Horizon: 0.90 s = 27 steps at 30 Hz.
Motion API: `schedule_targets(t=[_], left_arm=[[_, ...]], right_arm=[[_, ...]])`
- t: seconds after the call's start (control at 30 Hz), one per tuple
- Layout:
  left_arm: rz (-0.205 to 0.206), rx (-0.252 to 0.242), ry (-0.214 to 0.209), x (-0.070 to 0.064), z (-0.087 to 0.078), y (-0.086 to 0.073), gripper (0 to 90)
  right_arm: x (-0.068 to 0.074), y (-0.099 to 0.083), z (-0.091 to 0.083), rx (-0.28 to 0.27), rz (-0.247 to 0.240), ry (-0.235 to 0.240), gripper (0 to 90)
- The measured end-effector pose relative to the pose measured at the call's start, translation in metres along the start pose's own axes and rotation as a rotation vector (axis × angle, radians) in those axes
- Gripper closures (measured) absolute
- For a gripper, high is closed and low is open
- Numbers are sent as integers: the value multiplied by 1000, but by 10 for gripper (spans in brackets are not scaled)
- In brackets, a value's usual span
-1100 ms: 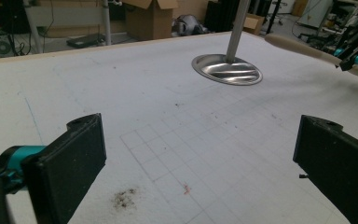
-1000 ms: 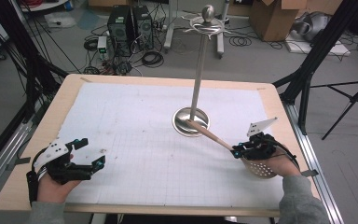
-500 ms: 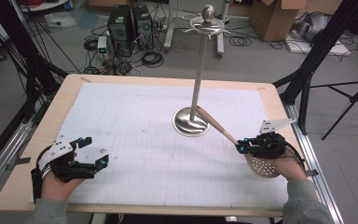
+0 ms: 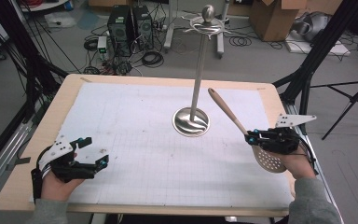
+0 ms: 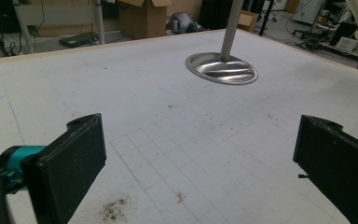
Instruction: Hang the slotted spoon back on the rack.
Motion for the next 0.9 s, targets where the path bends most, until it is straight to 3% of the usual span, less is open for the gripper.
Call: schedule_targets(t=[0.37, 0.73, 0.9], left_arm=[[3, -8, 5, -1, 2, 1, 28], [14, -4, -7, -7, 7, 1, 28], [12, -18, -3, -5, 4, 4, 28]], right_arm=[[-4, 19, -14, -83, 14, -41, 781], [-5, 42, -28, -199, 41, -30, 781], [-4, 47, -30, -205, 48, -38, 781]])
Point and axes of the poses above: each handheld gripper's, and its own axes: z roughly forward along the jaws, y roughly out of its top, x roughly to its left, the point moved 9 cm from there along z, roughly forward along the jaws, and after that the axes turned 6 degrees about z, right-handed, at the moved point
